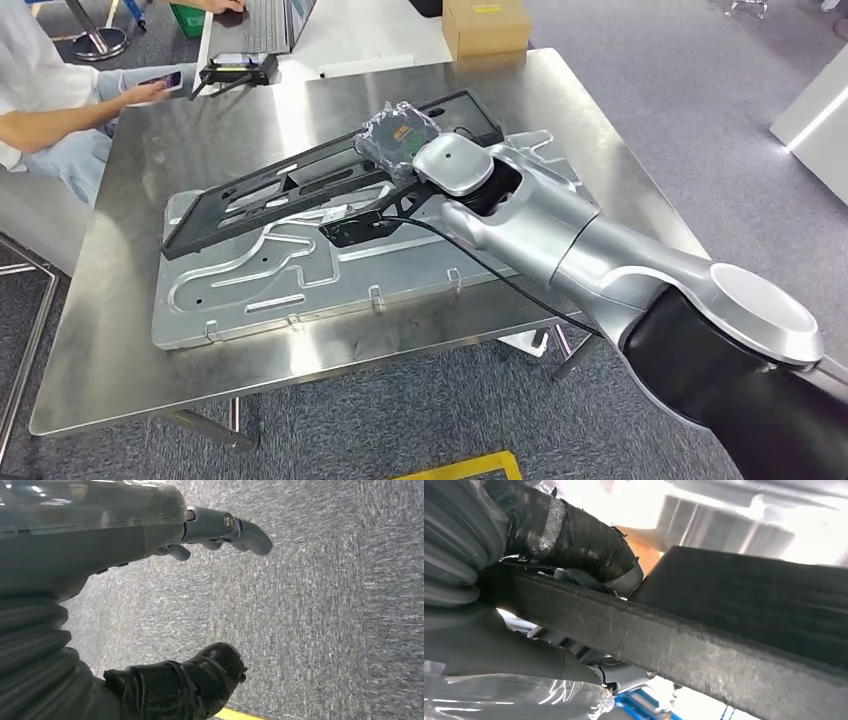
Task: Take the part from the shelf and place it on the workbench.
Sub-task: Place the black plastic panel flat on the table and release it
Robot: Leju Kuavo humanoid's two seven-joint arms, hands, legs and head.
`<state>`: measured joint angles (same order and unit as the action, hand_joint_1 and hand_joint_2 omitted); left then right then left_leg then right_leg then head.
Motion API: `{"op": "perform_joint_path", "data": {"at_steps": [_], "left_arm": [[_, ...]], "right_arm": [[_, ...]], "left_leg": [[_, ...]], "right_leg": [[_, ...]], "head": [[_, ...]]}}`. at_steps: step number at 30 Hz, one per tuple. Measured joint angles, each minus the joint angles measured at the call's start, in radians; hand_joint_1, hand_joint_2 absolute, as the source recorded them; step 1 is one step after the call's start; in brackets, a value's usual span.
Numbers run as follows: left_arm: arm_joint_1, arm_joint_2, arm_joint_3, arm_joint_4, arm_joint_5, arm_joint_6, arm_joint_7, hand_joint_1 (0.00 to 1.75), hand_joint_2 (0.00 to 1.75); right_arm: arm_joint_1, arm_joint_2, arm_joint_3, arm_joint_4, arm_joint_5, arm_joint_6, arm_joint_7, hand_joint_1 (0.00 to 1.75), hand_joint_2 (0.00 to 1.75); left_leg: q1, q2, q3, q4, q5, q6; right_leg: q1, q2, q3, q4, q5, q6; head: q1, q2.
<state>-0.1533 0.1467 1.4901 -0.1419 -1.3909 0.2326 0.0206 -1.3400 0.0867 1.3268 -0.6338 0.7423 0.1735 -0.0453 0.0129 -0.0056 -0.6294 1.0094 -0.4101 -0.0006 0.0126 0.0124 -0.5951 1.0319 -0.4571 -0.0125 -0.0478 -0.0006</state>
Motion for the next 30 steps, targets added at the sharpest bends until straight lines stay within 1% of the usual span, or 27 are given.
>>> {"op": "perform_joint_path", "data": {"at_steps": [1, 2, 4, 5, 6, 7, 8, 9, 10, 11, 12, 13, 14, 15, 16, 17, 19, 20, 21, 22, 23, 24, 25, 26, 27, 29, 30], "left_arm": [[-0.001, 0.0, 0.0, 0.0, 0.004, -0.001, -0.003, 0.0, 1.75], [-0.002, 0.0, 0.001, 0.0, 0.008, -0.002, -0.007, 0.0, 1.75], [-0.003, 0.0, 0.003, 0.0, 0.014, -0.003, -0.015, 0.0, 1.75], [-0.003, 0.0, 0.005, 0.0, 0.016, -0.003, -0.019, 0.0, 1.75], [-0.003, 0.0, 0.007, 0.0, 0.017, -0.002, -0.022, 0.0, 1.75], [-0.003, 0.0, 0.008, 0.0, 0.018, -0.002, -0.025, 0.0, 1.75], [-0.003, -0.001, 0.009, 0.0, 0.019, -0.002, -0.027, 0.0, 1.75], [-0.003, -0.001, 0.011, 0.0, 0.019, -0.001, -0.028, 0.0, 1.75], [-0.003, -0.001, 0.013, 0.0, 0.02, -0.001, -0.029, 0.0, 1.75], [-0.003, -0.001, 0.016, 0.0, 0.021, -0.002, -0.029, 0.0, 1.75], [-0.003, -0.001, 0.019, 0.0, 0.021, -0.002, -0.029, 0.0, 1.75], [-0.003, -0.001, 0.02, 0.0, 0.022, -0.003, -0.029, 0.0, 1.75], [-0.003, 0.0, 0.021, 0.0, 0.022, -0.003, -0.028, 0.0, 1.75], [-0.003, 0.0, 0.022, 0.0, 0.022, -0.003, -0.028, 0.0, 1.75], [-0.003, 0.0, 0.023, 0.0, 0.022, -0.004, -0.027, 0.0, 1.75], [-0.003, 0.001, 0.023, 0.0, 0.022, -0.004, -0.027, 0.0, 1.75], [-0.003, 0.002, 0.023, 0.0, 0.025, -0.009, -0.021, 0.0, 1.75], [-0.003, 0.002, 0.023, 0.0, 0.028, -0.013, -0.016, 0.0, 1.75], [-0.002, 0.002, 0.024, 0.0, 0.03, -0.017, -0.01, 0.0, 1.75], [-0.002, 0.001, 0.024, 0.0, 0.031, -0.019, -0.005, 0.0, 1.75], [-0.002, 0.001, 0.024, 0.0, 0.032, -0.02, -0.002, 0.0, 1.75], [-0.003, 0.0, 0.024, 0.0, 0.032, -0.019, 0.0, 0.0, 1.75], [-0.003, 0.0, 0.024, 0.0, 0.032, -0.019, 0.0, 0.0, 1.75], [-0.004, 0.0, 0.024, 0.0, 0.033, -0.018, 0.0, 0.0, 1.31], [-0.004, 0.0, 0.024, 0.0, 0.034, -0.017, 0.0, 0.0, 0.87], [-0.003, 0.0, 0.024, 0.0, 0.035, -0.016, 0.0, 0.0, 0.0], [-0.003, 0.0, 0.024, 0.0, 0.035, -0.015, 0.0, 0.0, 0.0]], "right_arm": [[0.003, -0.001, 0.0, -0.002, -0.001, -0.001, -0.001, 1.75, 1.75], [0.007, -0.002, 0.0, -0.003, -0.002, -0.003, -0.003, 1.75, 1.75], [0.016, -0.004, 0.0, -0.005, -0.003, -0.006, -0.005, 1.75, 1.75], [0.024, -0.005, 0.0, -0.006, -0.003, -0.008, -0.005, 1.75, 1.75], [0.032, -0.007, 0.0, -0.006, -0.004, -0.01, -0.005, 1.75, 1.75], [0.039, -0.008, 0.0, -0.007, -0.004, -0.011, -0.006, 1.75, 1.75], [0.044, -0.01, 0.0, -0.007, -0.004, -0.011, -0.007, 1.75, 1.75], [0.046, -0.011, 0.0, -0.008, -0.004, -0.012, -0.007, 1.75, 1.75], [0.047, -0.012, 0.0, -0.009, -0.004, -0.013, -0.008, 1.75, 1.75], [0.047, -0.012, 0.0, -0.01, -0.004, -0.014, -0.008, 1.75, 1.75], [0.048, -0.013, 0.0, -0.011, -0.004, -0.016, -0.008, 1.75, 1.75], [0.049, -0.014, 0.0, -0.011, -0.004, -0.016, -0.008, 1.75, 1.75], [0.051, -0.016, 0.0, -0.012, -0.004, -0.017, -0.008, 1.75, 1.75], [0.052, -0.017, 0.0, -0.012, -0.004, -0.017, -0.008, 1.75, 1.75], [0.052, -0.019, 0.0, -0.013, -0.004, -0.017, -0.008, 1.75, 1.75], [0.052, -0.019, 0.0, -0.014, -0.004, -0.017, -0.008, 1.31, 1.31], [0.054, -0.019, 0.0, -0.015, -0.004, -0.017, -0.008, 0.44, 0.44], [0.056, -0.019, 0.0, -0.015, -0.004, -0.017, -0.008, 0.0, 0.0], [0.058, -0.019, 0.0, -0.015, -0.004, -0.017, -0.009, 0.0, 0.0], [0.06, -0.019, 0.0, -0.015, -0.003, -0.017, -0.01, 0.0, 0.0], [0.061, -0.019, 0.0, -0.015, -0.003, -0.017, -0.012, 0.0, 0.0], [0.061, -0.019, 0.0, -0.015, -0.002, -0.018, -0.014, 0.0, 0.0], [0.06, -0.019, 0.0, -0.015, -0.001, -0.019, -0.016, 0.0, 0.0], [0.058, -0.019, 0.0, -0.015, 0.0, -0.02, -0.018, 0.0, 0.0], [0.057, -0.019, 0.0, -0.015, 0.0, -0.021, -0.019, 0.0, 0.0], [0.056, -0.019, 0.0, -0.015, 0.001, -0.022, -0.021, 0.0, 0.0], [0.056, -0.019, 0.0, -0.015, 0.001, -0.022, -0.022, 0.0, 0.0]], "left_leg": [[0.003, 0.001, 0.004, -0.003, 0.0, 0.006], [0.004, 0.001, 0.007, -0.005, -0.002, 0.011], [0.003, 0.002, 0.011, -0.004, -0.007, 0.018], [0.003, 0.002, 0.013, -0.004, -0.01, 0.019], [0.004, 0.002, 0.017, -0.003, -0.013, 0.019], [0.004, 0.0, 0.021, -0.002, -0.018, 0.018], [0.005, -0.001, 0.026, 0.001, -0.023, 0.016], [0.005, -0.003, 0.028, 0.005, -0.028, 0.012], [0.003, -0.004, 0.029, 0.009, -0.034, 0.008], [0.002, -0.005, 0.028, 0.012, -0.037, 0.003], [0.001, -0.005, 0.027, 0.013, -0.04, -0.003], [0.001, -0.005, 0.027, 0.012, -0.041, -0.008], [0.003, -0.004, 0.026, 0.011, -0.044, -0.014], [0.004, -0.003, 0.024, 0.017, -0.05, -0.019], [0.006, -0.002, 0.015, 0.04, -0.066, -0.024], [0.007, 0.0, -0.005, 0.082, -0.089, -0.029], [0.008, 0.0, -0.069, 0.212, -0.144, -0.036], [0.008, 0.0, -0.098, 0.263, -0.156, -0.039], [0.009, 0.001, -0.115, 0.285, -0.151, -0.041], [0.01, 0.001, -0.112, 0.267, -0.126, -0.042], [0.011, 0.001, -0.09, 0.211, -0.087, -0.043], [0.012, 0.002, -0.062, 0.145, -0.054, -0.043], [0.011, 0.003, -0.034, 0.085, -0.032, -0.042], [0.01, 0.003, -0.016, 0.046, -0.021, -0.037], [0.008, 0.002, -0.009, 0.031, -0.024, -0.031], [0.007, 0.0, -0.008, 0.03, -0.025, -0.017], [0.008, 0.0, -0.005, 0.027, -0.024, -0.011]], "right_leg": [[-0.001, -0.001, -0.015, 0.032, -0.017, 0.005], [-0.003, -0.002, -0.042, 0.084, -0.041, 0.011], [-0.008, -0.002, -0.12, 0.222, -0.09, 0.017], [-0.011, -0.003, -0.152, 0.271, -0.098, 0.019], [-0.013, -0.003, -0.168, 0.284, -0.086, 0.02], [-0.015, -0.003, -0.162, 0.254, -0.055, 0.02], [-0.016, -0.004, -0.139, 0.192, -0.011, 0.019], [-0.016, -0.004, -0.109, 0.119, 0.026, 0.016], [-0.015, -0.004, -0.082, 0.057, 0.05, 0.012], [-0.013, -0.004, -0.065, 0.019, 0.06, 0.009], [-0.011, -0.002, -0.057, 0.003, 0.058, 0.006], [-0.009, -0.001, -0.055, -0.001, 0.056, 0.004], [-0.011, 0.0, -0.053, -0.004, 0.057, 0.0], [-0.013, 0.001, -0.049, -0.009, 0.058, -0.004], [-0.016, 0.001, -0.045, -0.014, 0.059, -0.009], [-0.019, 0.0, -0.04, -0.017, 0.059, -0.013], [-0.018, 0.0, -0.036, -0.018, 0.055, -0.019], [-0.018, 0.0, -0.034, -0.017, 0.053, -0.02], [-0.018, 0.001, -0.032, -0.015, 0.05, -0.021], [-0.018, 0.001, -0.03, -0.012, 0.047, -0.02], [-0.019, 0.001, -0.028, -0.008, 0.042, -0.017], [-0.02, 0.001, -0.027, -0.003, 0.036, -0.013], [-0.017, 0.001, -0.028, 0.004, 0.031, -0.008], [-0.016, 0.002, -0.03, 0.008, 0.028, -0.003], [-0.013, 0.002, -0.031, 0.009, 0.026, 0.002], [-0.011, 0.003, -0.03, 0.007, 0.024, 0.009], [-0.012, 0.002, -0.031, 0.012, 0.018, 0.013]], "head": [[0.003, 0.0], [0.005, 0.0], [0.008, 0.0], [0.008, 0.0], [0.008, 0.0], [0.008, 0.0], [0.008, 0.0], [0.009, 0.0], [0.008, 0.0], [0.007, 0.0], [0.006, 0.0], [0.006, 0.0], [0.006, 0.0], [0.005, 0.0], [0.003, 0.0], [0.001, 0.0], [-0.002, 0.0], [-0.002, 0.0], [-0.002, 0.0], [-0.002, 0.0], [-0.002, 0.0], [-0.002, 0.0], [-0.003, 0.0], [-0.003, 0.0], [-0.004, 0.0], [-0.003, 0.0], [-0.002, 0.0]]}}
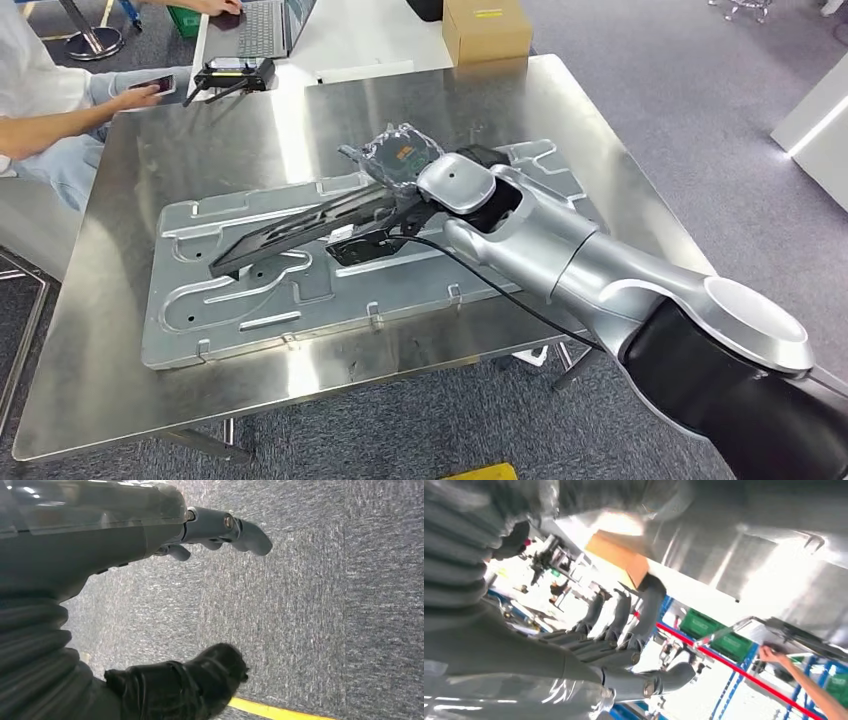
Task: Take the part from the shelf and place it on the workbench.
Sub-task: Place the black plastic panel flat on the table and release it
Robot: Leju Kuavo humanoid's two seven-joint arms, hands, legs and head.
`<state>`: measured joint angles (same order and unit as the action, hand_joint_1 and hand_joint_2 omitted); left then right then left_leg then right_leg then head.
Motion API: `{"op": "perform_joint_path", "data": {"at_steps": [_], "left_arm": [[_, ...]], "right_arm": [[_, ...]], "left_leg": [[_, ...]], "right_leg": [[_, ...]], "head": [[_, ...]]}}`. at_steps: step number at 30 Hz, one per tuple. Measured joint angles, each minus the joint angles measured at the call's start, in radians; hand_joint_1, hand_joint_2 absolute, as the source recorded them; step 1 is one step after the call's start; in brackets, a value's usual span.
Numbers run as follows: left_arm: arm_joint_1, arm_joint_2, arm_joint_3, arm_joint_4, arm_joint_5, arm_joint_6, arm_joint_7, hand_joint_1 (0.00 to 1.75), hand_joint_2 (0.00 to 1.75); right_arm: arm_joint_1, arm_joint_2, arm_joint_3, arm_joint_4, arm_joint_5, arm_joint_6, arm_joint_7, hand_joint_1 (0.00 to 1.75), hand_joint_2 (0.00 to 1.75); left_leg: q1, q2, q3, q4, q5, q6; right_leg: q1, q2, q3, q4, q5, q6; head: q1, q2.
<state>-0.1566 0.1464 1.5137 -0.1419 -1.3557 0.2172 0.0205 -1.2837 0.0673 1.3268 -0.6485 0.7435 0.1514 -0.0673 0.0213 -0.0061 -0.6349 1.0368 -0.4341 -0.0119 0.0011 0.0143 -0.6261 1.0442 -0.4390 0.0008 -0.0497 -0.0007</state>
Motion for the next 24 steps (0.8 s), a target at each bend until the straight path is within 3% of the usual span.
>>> {"op": "perform_joint_path", "data": {"at_steps": [2, 4, 6, 7, 8, 9, 11, 13, 16, 18, 20, 21, 22, 24], "left_arm": [[-0.001, 0.0, 0.0, 0.0, -0.001, 0.001, 0.0, 0.0, 0.0], [-0.001, 0.0, 0.0, 0.0, -0.001, 0.001, -0.001, 0.0, 0.0], [-0.001, 0.0, 0.0, 0.0, -0.002, 0.002, -0.002, 0.0, 0.0], [-0.001, 0.0, 0.0, 0.0, -0.002, 0.002, -0.003, 0.0, 0.0], [0.0, 0.0, 0.0, 0.0, -0.003, 0.002, -0.004, 0.0, 0.0], [0.0, 0.0, 0.0, 0.0, -0.004, 0.002, -0.004, 0.0, 0.0], [0.0, -0.002, 0.0, 0.0, -0.005, 0.002, -0.006, 0.0, 0.0], [0.001, -0.002, 0.001, 0.0, -0.006, 0.002, -0.007, 0.0, 0.0], [0.0, -0.003, 0.001, 0.0, -0.006, 0.002, -0.008, 0.0, 0.0], [-0.001, -0.002, 0.001, 0.0, -0.006, 0.003, -0.009, 0.0, 0.0], [0.0, 0.0, 0.001, 0.0, -0.006, 0.003, -0.01, 0.0, 0.0], [0.001, 0.0, 0.001, 0.0, -0.006, 0.003, -0.012, 0.0, 0.0], [0.001, 0.0, 0.001, 0.0, -0.006, 0.002, -0.015, 0.0, 0.0], [0.001, 0.0, 0.001, 0.0, -0.007, -0.001, -0.021, 0.0, 0.0]], "right_arm": [[-0.001, 0.0, 0.0, 0.0, 0.0, 0.001, 0.0, 0.0, 0.0], [0.0, -0.002, 0.0, 0.0, 0.001, 0.002, 0.001, 0.0, 0.0], [0.004, -0.005, 0.0, 0.0, 0.003, 0.002, 0.002, 0.0, 0.0], [0.005, -0.007, 0.0, 0.0, 0.003, 0.002, 0.002, 0.0, 0.0], [0.005, -0.01, 0.0, 0.0, 0.004, 0.002, 0.002, 0.0, 0.0], [0.004, -0.013, 0.0, 0.0, 0.004, 0.002, 0.002, 0.0, 0.0], [0.001, -0.016, 0.0, 0.0, 0.004, 0.001, 0.002, 0.0, 0.0], [-0.001, -0.017, 0.0, 0.0, 0.004, 0.001, 0.002, 0.0, 0.0], [-0.002, -0.018, 0.0, -0.001, 0.004, 0.001, 0.002, 0.0, 0.0], [-0.003, -0.018, 0.0, -0.002, 0.004, 0.001, 0.002, 0.0, 0.0], [-0.002, -0.018, 0.0, -0.002, 0.004, 0.002, 0.002, 0.0, 0.0], [0.001, -0.018, 0.0, -0.002, 0.004, 0.003, 0.002, 0.0, 0.0], [0.003, -0.018, 0.0, -0.002, 0.004, 0.003, 0.003, 0.0, 0.0], [0.005, -0.018, 0.0, -0.002, 0.004, 0.004, 0.004, 0.0, 0.0]], "left_leg": [[0.002, 0.0, 0.006, -0.005, 0.001, 0.013], [0.0, 0.001, 0.009, -0.006, -0.001, 0.02], [-0.003, 0.001, 0.01, -0.005, -0.002, 0.023], [-0.004, 0.001, 0.012, -0.005, -0.003, 0.024], [-0.006, 0.0, 0.014, -0.005, -0.004, 0.025], [-0.008, -0.001, 0.018, -0.005, -0.006, 0.025], [-0.01, -0.003, 0.019, -0.005, -0.008, 0.021], [-0.008, -0.002, 0.018, -0.007, -0.008, 0.012], [-0.007, 0.0, 0.017, -0.002, -0.018, -0.005], [-0.005, 0.001, -0.015, 0.073, -0.062, -0.014], [-0.002, 0.001, -0.074, 0.191, -0.113, -0.023], [0.0, 0.002, -0.094, 0.227, -0.119, -0.027], [0.002, 0.002, -0.097, 0.229, -0.108, -0.031], [0.006, 0.003, -0.05, 0.129, -0.044, -0.034]], "right_leg": [[-0.001, -0.003, -0.024, 0.058, -0.037, 0.007], [-0.002, -0.005, -0.085, 0.186, -0.096, 0.011], [-0.002, -0.005, -0.135, 0.276, -0.116, 0.01], [-0.002, -0.005, -0.135, 0.269, -0.099, 0.007], [0.0, -0.005, -0.115, 0.224, -0.066, 0.001], [0.002, -0.005, -0.082, 0.153, -0.028, -0.006], [0.009, -0.006, -0.022, 0.032, 0.014, -0.024], [0.017, -0.004, -0.003, -0.008, 0.017, -0.032], [0.009, -0.003, 0.01, -0.032, 0.027, -0.035], [0.001, -0.005, 0.02, -0.045, 0.031, -0.039], [0.0, -0.005, 0.021, -0.045, 0.03, -0.041], [0.0, -0.005, 0.021, -0.044, 0.029, -0.041], [-0.001, -0.005, 0.021, -0.042, 0.027, -0.04], [-0.003, -0.004, 0.021, -0.035, 0.021, -0.035]], "head": [[0.004, 0.0], [0.006, 0.0], [0.006, 0.0], [0.006, 0.0], [0.006, 0.0], [0.006, 0.0], [0.004, 0.0], [0.003, 0.0], [0.005, 0.0], [0.004, 0.0], [0.003, 0.0], [0.003, 0.0], [0.003, 0.0], [0.003, 0.0]]}}
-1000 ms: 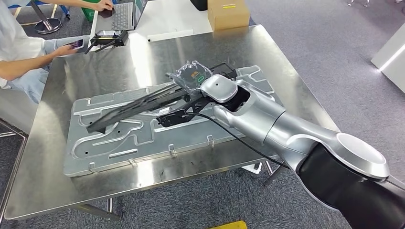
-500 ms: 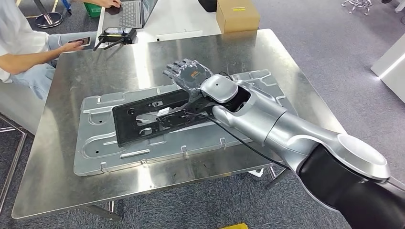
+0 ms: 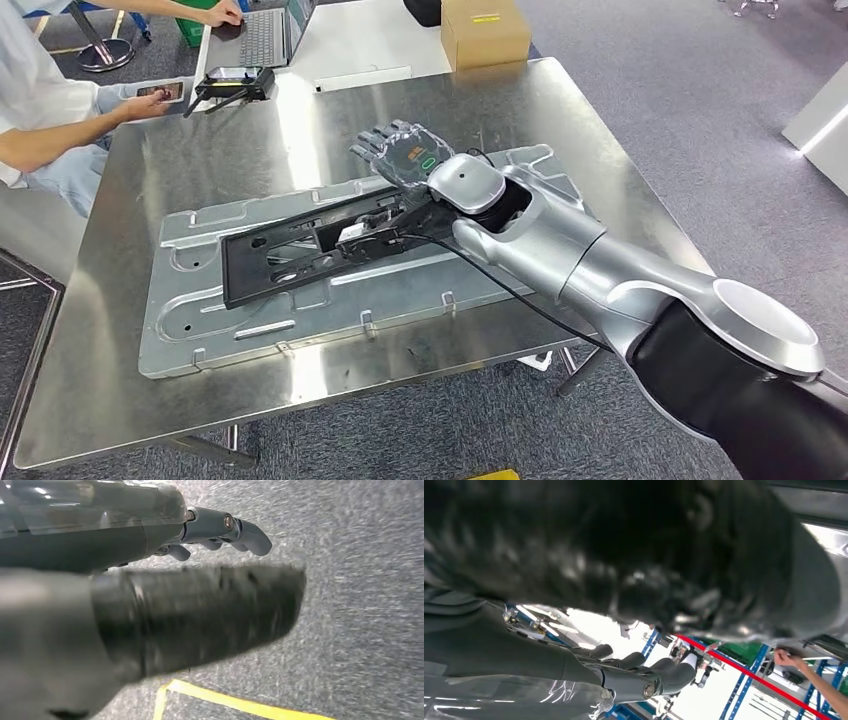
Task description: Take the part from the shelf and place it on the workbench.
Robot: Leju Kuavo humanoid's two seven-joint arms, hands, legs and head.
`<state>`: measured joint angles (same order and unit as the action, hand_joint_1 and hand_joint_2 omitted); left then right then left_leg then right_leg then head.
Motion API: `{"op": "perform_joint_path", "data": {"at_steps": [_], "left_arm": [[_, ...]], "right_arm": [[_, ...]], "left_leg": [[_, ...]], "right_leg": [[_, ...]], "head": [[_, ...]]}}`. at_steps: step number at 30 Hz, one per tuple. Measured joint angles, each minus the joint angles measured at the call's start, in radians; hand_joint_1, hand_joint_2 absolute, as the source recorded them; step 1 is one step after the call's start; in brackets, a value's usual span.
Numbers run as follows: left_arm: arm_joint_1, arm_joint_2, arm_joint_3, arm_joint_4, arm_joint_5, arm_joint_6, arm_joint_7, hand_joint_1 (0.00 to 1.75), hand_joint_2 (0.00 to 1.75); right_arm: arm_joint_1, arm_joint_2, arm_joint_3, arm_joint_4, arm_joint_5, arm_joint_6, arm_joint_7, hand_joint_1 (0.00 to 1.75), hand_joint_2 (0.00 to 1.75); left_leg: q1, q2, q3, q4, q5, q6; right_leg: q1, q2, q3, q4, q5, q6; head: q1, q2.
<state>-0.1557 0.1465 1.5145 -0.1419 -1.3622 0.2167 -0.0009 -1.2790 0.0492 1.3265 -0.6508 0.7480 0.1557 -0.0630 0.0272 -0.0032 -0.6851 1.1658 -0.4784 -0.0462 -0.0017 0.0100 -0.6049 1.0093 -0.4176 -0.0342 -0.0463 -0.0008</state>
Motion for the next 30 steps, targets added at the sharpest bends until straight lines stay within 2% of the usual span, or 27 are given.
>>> {"op": "perform_joint_path", "data": {"at_steps": [2, 3, 6, 7, 9, 11, 12, 13, 14, 16, 17, 18, 19, 21, 22, 23, 24, 26, 27, 28, 29, 30], "left_arm": [[-0.002, 0.0, 0.0, 0.0, -0.001, -0.003, -0.006, 0.0, 0.0], [-0.002, 0.0, 0.0, 0.0, -0.001, -0.004, -0.008, 0.0, 0.0], [-0.002, 0.0, 0.0, 0.0, -0.003, -0.006, -0.01, 0.0, 0.0], [-0.002, 0.0, 0.0, 0.0, -0.004, -0.007, -0.009, 0.0, 0.0], [-0.002, 0.0, 0.0, 0.0, -0.006, -0.007, -0.005, 0.0, 0.0], [-0.002, 0.0, 0.0, 0.0, -0.007, -0.006, 0.002, 0.0, 0.0], [-0.002, 0.0, 0.0, 0.0, -0.007, -0.005, 0.005, 0.0, 0.0], [-0.002, 0.0, 0.0, 0.0, -0.007, -0.005, 0.008, 0.0, 0.0], [-0.002, 0.0, 0.0, 0.0, -0.007, -0.004, 0.009, 0.0, 0.0], [-0.002, -0.001, 0.0, 0.0, -0.007, -0.004, 0.011, 0.0, 0.0], [-0.002, -0.001, 0.0, 0.0, -0.007, -0.003, 0.012, 0.0, 0.0], [-0.002, -0.001, 0.0, 0.0, -0.007, -0.003, 0.013, 0.0, 0.0], [-0.002, -0.001, 0.0, 0.0, -0.007, -0.003, 0.014, 0.0, 0.0], [-0.001, -0.001, 0.0, 0.0, -0.007, -0.003, 0.015, 0.0, 0.0], [0.0, -0.001, 0.0, 0.0, -0.007, -0.003, 0.015, 0.0, 0.0], [0.0, -0.002, 0.0, 0.0, -0.007, -0.003, 0.015, 0.0, 0.0], [-0.001, -0.001, 0.0, 0.0, -0.007, -0.002, 0.015, 0.0, 0.0], [-0.002, 0.0, 0.0, 0.0, -0.007, -0.002, 0.015, 0.0, 0.0], [-0.002, 0.0, 0.0, 0.0, -0.007, -0.002, 0.015, 0.0, 0.0], [-0.002, 0.0, 0.0, 0.0, -0.007, -0.002, 0.015, 0.0, 0.0], [-0.001, 0.0, 0.0, 0.0, -0.007, -0.002, 0.015, 0.0, 0.0], [-0.002, 0.0, 0.0, 0.0, -0.007, -0.002, 0.015, 0.0, 0.0]], "right_arm": [[-0.001, 0.0, 0.0, 0.0, 0.001, 0.0, 0.001, 0.0, 0.0], [-0.001, -0.001, 0.0, 0.0, 0.002, 0.0, 0.002, 0.0, 0.0], [0.0, -0.002, 0.0, 0.0, 0.002, 0.0, 0.002, 0.0, 0.0], [0.0, -0.003, 0.0, 0.0, 0.002, 0.0, 0.002, 0.0, 0.0], [0.0, -0.006, 0.0, 0.0, 0.002, 0.0, 0.002, 0.0, 0.0], [0.005, -0.007, 0.0, 0.0, 0.002, 0.0, 0.002, 0.0, 0.0], [0.009, -0.008, 0.0, 0.0, 0.002, 0.0, 0.002, 0.0, 0.0], [0.013, -0.008, 0.0, 0.0, 0.002, 0.0, 0.002, 0.0, 0.0], [0.015, -0.008, 0.0, 0.0, 0.002, 0.0, 0.002, 0.0, 0.0], [0.014, -0.008, 0.0, 0.0, 0.002, 0.0, 0.002, 0.0, 0.0], [0.012, -0.008, 0.0, 0.0, 0.002, 0.0, 0.002, 0.0, 0.0], [0.01, -0.008, 0.0, -0.001, 0.003, 0.0, 0.002, 0.0, 0.0], [0.01, -0.008, 0.0, -0.001, 0.003, 0.001, 0.002, 0.0, 0.0], [0.011, -0.009, 0.0, -0.002, 0.003, 0.002, 0.003, 0.0, 0.0], [0.012, -0.009, 0.0, -0.003, 0.003, 0.003, 0.004, 0.0, 0.0], [0.011, -0.01, 0.0, -0.004, 0.003, 0.003, 0.005, 0.0, 0.0], [0.011, -0.009, 0.0, -0.005, 0.003, 0.003, 0.005, 0.0, 0.0], [0.012, -0.009, 0.0, -0.006, 0.003, 0.003, 0.005, 0.0, 0.0], [0.014, -0.009, 0.0, -0.006, 0.003, 0.003, 0.006, 0.0, 0.0], [0.016, -0.009, 0.0, -0.006, 0.003, 0.003, 0.006, 0.0, 0.0], [0.017, -0.009, 0.0, -0.006, 0.003, 0.004, 0.006, 0.0, 0.0], [0.017, -0.009, 0.0, -0.006, 0.003, 0.004, 0.006, 0.0, 0.0]], "left_leg": [[-0.003, -0.001, 0.058, -0.113, 0.039, 0.005], [-0.005, -0.002, 0.072, -0.14, 0.043, 0.01], [-0.006, -0.004, 0.073, -0.146, 0.042, 0.029], [-0.004, -0.004, 0.074, -0.147, 0.043, 0.035], [-0.001, -0.002, 0.077, -0.151, 0.046, 0.046], [-0.003, -0.001, 0.076, -0.15, 0.047, 0.051], [-0.004, 0.0, 0.076, -0.149, 0.047, 0.052], [-0.004, 0.0, 0.076, -0.148, 0.047, 0.052], [-0.004, -0.001, 0.076, -0.147, 0.047, 0.052], [-0.004, -0.003, 0.075, -0.144, 0.046, 0.051], [-0.007, -0.004, 0.073, -0.141, 0.046, 0.049], [-0.008, -0.004, 0.07, -0.139, 0.047, 0.045], [-0.009, -0.005, 0.066, -0.139, 0.049, 0.041], [-0.007, -0.005, 0.062, -0.141, 0.054, 0.028], [-0.006, -0.005, 0.059, -0.137, 0.048, 0.023], [-0.005, -0.004, 0.052, -0.119, 0.028, 0.018], [-0.004, -0.003, 0.038, -0.081, -0.004, 0.014], [-0.004, -0.002, -0.004, 0.04, -0.082, 0.007], [-0.004, -0.001, -0.019, 0.093, -0.108, 0.004], [-0.004, -0.001, -0.021, 0.117, -0.116, 0.003], [-0.004, -0.001, -0.003, 0.103, -0.108, 0.004], [-0.004, -0.001, 0.033, 0.054, -0.086, 0.005]], "right_leg": [[0.002, 0.001, -0.002, 0.009, -0.007, 0.009], [0.003, 0.002, -0.004, 0.012, -0.008, 0.014], [0.005, 0.003, -0.007, 0.014, -0.011, 0.025], [0.005, 0.002, -0.012, 0.024, -0.019, 0.03], [0.004, 0.0, -0.046, 0.1, -0.065, 0.039], [0.002, -0.001, -0.108, 0.234, -0.126, 0.043], [0.001, -0.001, -0.132, 0.284, -0.141, 0.043], [0.001, -0.001, -0.141, 0.3, -0.137, 0.042], [0.001, -0.001, -0.131, 0.277, -0.115, 0.04], [0.001, -0.001, -0.07, 0.149, -0.05, 0.032], [0.003, 0.0, -0.04, 0.087, -0.027, 0.028], [0.005, 0.0, -0.021, 0.046, -0.014, 0.024], [0.008, 0.001, -0.015, 0.028, -0.011, 0.022], [0.008, 0.001, -0.016, 0.023, -0.003, 0.015], [0.007, 0.0, -0.017, 0.017, 0.004, 0.01], [0.004, -0.001, -0.019, 0.012, 0.011, 0.004], [0.002, -0.002, -0.021, 0.007, 0.018, -0.001], [0.002, -0.004, -0.034, 0.007, 0.028, -0.007], [0.003, -0.004, -0.042, 0.009, 0.034, -0.007], [0.004, -0.004, -0.052, 0.011, 0.04, -0.007], [0.004, -0.004, -0.062, 0.015, 0.045, -0.007], [0.005, -0.004, -0.072, 0.018, 0.051, -0.005]], "head": [[-0.001, 0.0], [-0.001, 0.0], [-0.001, 0.0], [0.0, 0.0], [0.001, 0.0], [0.002, 0.0], [0.002, 0.0], [0.002, 0.0], [0.002, 0.0], [0.002, 0.0], [0.002, 0.0], [0.001, 0.0], [0.001, 0.0], [0.001, 0.0], [0.0, 0.0], [-0.001, 0.0], [-0.004, 0.0], [-0.007, 0.0], [-0.008, 0.0], [-0.008, 0.0], [-0.008, 0.0], [-0.008, 0.0]]}}
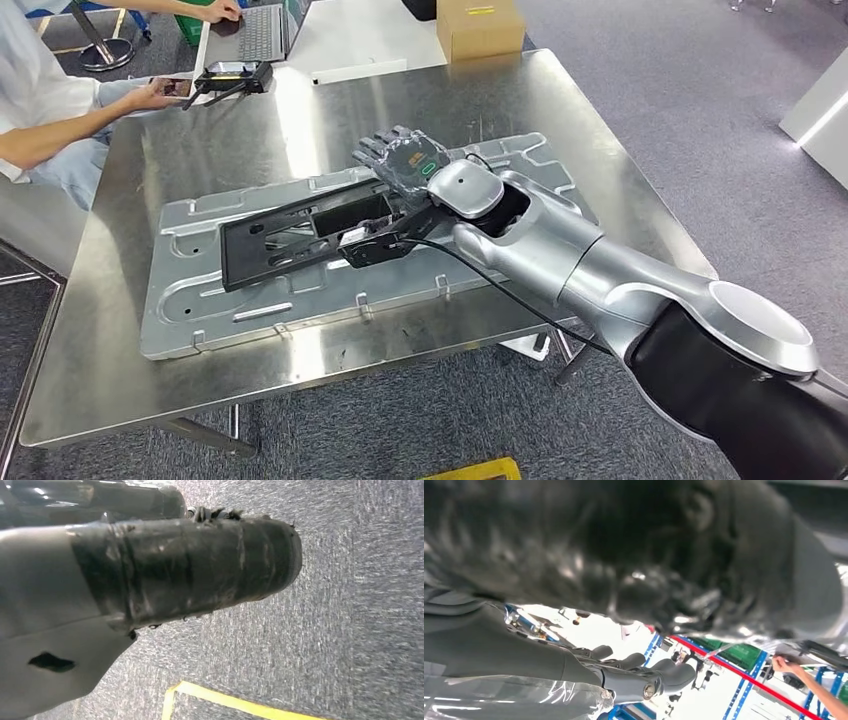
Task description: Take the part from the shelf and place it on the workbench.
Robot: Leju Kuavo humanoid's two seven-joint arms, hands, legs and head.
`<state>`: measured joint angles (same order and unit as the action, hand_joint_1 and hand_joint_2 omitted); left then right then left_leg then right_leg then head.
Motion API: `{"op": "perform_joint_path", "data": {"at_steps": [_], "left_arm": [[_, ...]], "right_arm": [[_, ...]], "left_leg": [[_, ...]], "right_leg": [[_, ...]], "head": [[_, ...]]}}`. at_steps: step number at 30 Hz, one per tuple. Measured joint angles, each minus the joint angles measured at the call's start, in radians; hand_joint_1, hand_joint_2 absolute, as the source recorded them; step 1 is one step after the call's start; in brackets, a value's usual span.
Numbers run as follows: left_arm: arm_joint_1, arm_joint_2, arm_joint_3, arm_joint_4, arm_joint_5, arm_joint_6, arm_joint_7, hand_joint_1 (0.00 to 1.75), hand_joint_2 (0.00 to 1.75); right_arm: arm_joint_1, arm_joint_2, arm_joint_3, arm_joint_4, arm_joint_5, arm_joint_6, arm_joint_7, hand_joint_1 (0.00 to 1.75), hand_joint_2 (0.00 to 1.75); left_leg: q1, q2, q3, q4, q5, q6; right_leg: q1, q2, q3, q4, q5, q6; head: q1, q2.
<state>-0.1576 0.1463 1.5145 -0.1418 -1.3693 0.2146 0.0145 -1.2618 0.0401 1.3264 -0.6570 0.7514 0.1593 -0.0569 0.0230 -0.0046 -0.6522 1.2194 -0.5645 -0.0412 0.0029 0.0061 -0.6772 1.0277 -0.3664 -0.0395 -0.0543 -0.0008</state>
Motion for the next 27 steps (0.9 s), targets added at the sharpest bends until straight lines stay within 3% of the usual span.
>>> {"op": "perform_joint_path", "data": {"at_steps": [2, 3, 5, 7, 8, 9, 12, 13, 14, 16, 18, 19, 20, 22, 23, 24, 25, 27], "left_arm": [[-0.003, 0.001, 0.0, 0.0, 0.0, 0.0, 0.0, 0.0, 0.0], [-0.004, 0.001, 0.0, 0.0, 0.0, 0.0, 0.0, 0.0, 0.0], [-0.004, 0.001, 0.0, 0.0, 0.0, 0.0, 0.0, 0.0, 0.0], [-0.004, 0.001, 0.0, 0.0, -0.001, 0.0, 0.001, 0.0, 0.0], [-0.004, 0.0, 0.0, 0.0, -0.001, 0.0, 0.002, 0.0, 0.0], [-0.004, 0.0, 0.0, 0.0, -0.001, 0.0, 0.002, 0.0, 0.0], [-0.004, 0.0, 0.0, 0.0, -0.002, 0.0, 0.003, 0.0, 0.0], [-0.004, 0.0, 0.0, 0.0, -0.002, 0.0, 0.003, 0.0, 0.0], [-0.004, 0.0, 0.0, 0.0, -0.002, 0.0, 0.003, 0.0, 0.0], [-0.004, 0.0, 0.0, 0.0, -0.002, 0.0, 0.004, 0.0, 0.0], [-0.004, -0.001, 0.0, 0.0, -0.002, 0.0, 0.006, 0.0, 0.0], [-0.003, 0.0, 0.0, 0.0, -0.002, 0.0, 0.007, 0.0, 0.0], [-0.003, 0.0, 0.0, 0.0, -0.002, 0.0, 0.007, 0.0, 0.0], [-0.002, 0.0, 0.0, 0.0, -0.002, 0.0, 0.008, 0.0, 0.0], [-0.001, 0.0, 0.0, 0.0, -0.002, 0.0, 0.008, 0.0, 0.0], [0.0, -0.001, 0.0, 0.0, -0.003, 0.0, 0.008, 0.0, 0.0], [0.0, 0.0, 0.0, 0.0, -0.003, 0.0, 0.009, 0.0, 0.0], [0.0, 0.0, 0.0, 0.0, -0.003, 0.0, 0.009, 0.0, 0.0]], "right_arm": [[-0.002, 0.0, 0.0, -0.001, 0.001, 0.0, 0.001, 0.0, 0.0], [-0.003, -0.001, 0.0, -0.002, 0.002, 0.0, 0.001, 0.0, 0.0], [-0.005, -0.002, 0.0, -0.003, 0.002, 0.0, 0.002, 0.0, 0.0], [-0.006, -0.004, 0.0, -0.004, 0.002, 0.001, 0.002, 0.0, 0.0], [-0.006, -0.005, 0.0, -0.004, 0.002, 0.002, 0.002, 0.0, 0.0], [-0.007, -0.006, 0.0, -0.004, 0.002, 0.003, 0.003, 0.0, 0.0], [-0.005, -0.008, 0.0, -0.004, 0.003, 0.007, 0.003, 0.0, 0.0], [-0.004, -0.008, 0.0, -0.004, 0.003, 0.008, 0.003, 0.0, 0.0], [-0.003, -0.008, 0.0, -0.005, 0.003, 0.009, 0.003, 0.0, 0.0], [-0.003, -0.008, 0.0, -0.005, 0.003, 0.012, 0.003, 0.0, 0.0], [-0.006, -0.007, 0.0, -0.007, 0.003, 0.012, 0.003, 0.0, 0.0], [-0.008, -0.007, 0.0, -0.008, 0.003, 0.012, 0.003, 0.0, 0.0], [-0.009, -0.007, 0.0, -0.01, 0.003, 0.012, 0.003, 0.0, 0.0], [-0.009, -0.007, 0.0, -0.011, 0.003, 0.014, 0.003, 0.0, 0.0], [-0.008, -0.007, 0.0, -0.011, 0.003, 0.014, 0.003, 0.0, 0.0], [-0.008, -0.006, 0.0, -0.011, 0.003, 0.015, 0.003, 0.0, 0.0], [-0.008, -0.006, 0.0, -0.012, 0.003, 0.015, 0.003, 0.0, 0.0], [-0.008, -0.006, 0.0, -0.013, 0.003, 0.016, 0.003, 0.0, 0.0]], "left_leg": [[-0.003, 0.0, 0.081, -0.134, 0.035, 0.007], [-0.006, -0.001, 0.103, -0.176, 0.045, 0.012], [-0.013, -0.003, 0.105, -0.194, 0.058, 0.025], [-0.009, -0.001, 0.098, -0.201, 0.078, 0.038], [-0.006, 0.001, 0.093, -0.204, 0.09, 0.044], [-0.003, 0.004, 0.084, -0.208, 0.104, 0.051], [-0.003, 0.008, 0.046, -0.208, 0.136, 0.06], [-0.003, 0.009, 0.032, -0.207, 0.146, 0.059], [-0.003, 0.01, 0.017, -0.205, 0.155, 0.058], [-0.002, 0.01, -0.009, -0.199, 0.172, 0.052], [-0.003, 0.009, -0.029, -0.193, 0.187, 0.043], [-0.003, 0.008, -0.033, -0.193, 0.195, 0.036], [-0.003, 0.007, -0.036, -0.196, 0.204, 0.029], [-0.002, 0.006, -0.037, -0.208, 0.223, 0.015], [0.001, 0.005, -0.044, -0.206, 0.216, 0.009], [0.002, 0.005, -0.053, -0.188, 0.189, 0.005], [0.004, 0.005, -0.065, -0.152, 0.146, 0.002], [0.005, 0.005, -0.094, -0.029, 0.043, -0.003]], "right_leg": [[0.001, 0.0, -0.015, 0.006, 0.012, 0.007], [0.002, 0.0, -0.019, 0.007, 0.018, 0.013], [0.004, 0.0, -0.021, 0.001, 0.032, 0.025], [0.004, 0.001, -0.025, -0.003, 0.038, 0.036], [0.004, 0.001, -0.032, 0.007, 0.021, 0.041], [0.003, 0.001, -0.044, 0.041, -0.018, 0.046], [-0.005, 0.0, -0.092, 0.231, -0.165, 0.057], [-0.006, 0.0, -0.094, 0.278, -0.182, 0.06], [-0.007, -0.001, -0.082, 0.295, -0.179, 0.061], [-0.01, -0.001, -0.002, 0.222, -0.136, 0.059], [-0.009, 0.0, 0.099, 0.085, -0.127, 0.053], [-0.006, 0.0, 0.128, 0.038, -0.132, 0.048], [-0.003, 0.001, 0.138, 0.013, -0.137, 0.043], [-0.001, 0.001, 0.131, 0.002, -0.12, 0.03], [-0.003, 0.0, 0.124, -0.003, -0.108, 0.022], [-0.005, -0.002, 0.114, -0.008, -0.095, 0.013], [-0.008, -0.003, 0.102, -0.011, -0.081, 0.006], [-0.007, -0.005, 0.074, -0.012, -0.057, -0.001]], "head": [[0.0, 0.0], [0.001, 0.0], [0.005, 0.0], [0.008, 0.0], [0.009, 0.0], [0.012, 0.0], [0.019, 0.0], [0.019, 0.0], [0.019, 0.0], [0.019, 0.0], [0.018, 0.0], [0.017, 0.0], [0.017, 0.0], [0.017, 0.0], [0.018, 0.0], [0.016, 0.0], [0.014, 0.0], [0.009, 0.0]]}}
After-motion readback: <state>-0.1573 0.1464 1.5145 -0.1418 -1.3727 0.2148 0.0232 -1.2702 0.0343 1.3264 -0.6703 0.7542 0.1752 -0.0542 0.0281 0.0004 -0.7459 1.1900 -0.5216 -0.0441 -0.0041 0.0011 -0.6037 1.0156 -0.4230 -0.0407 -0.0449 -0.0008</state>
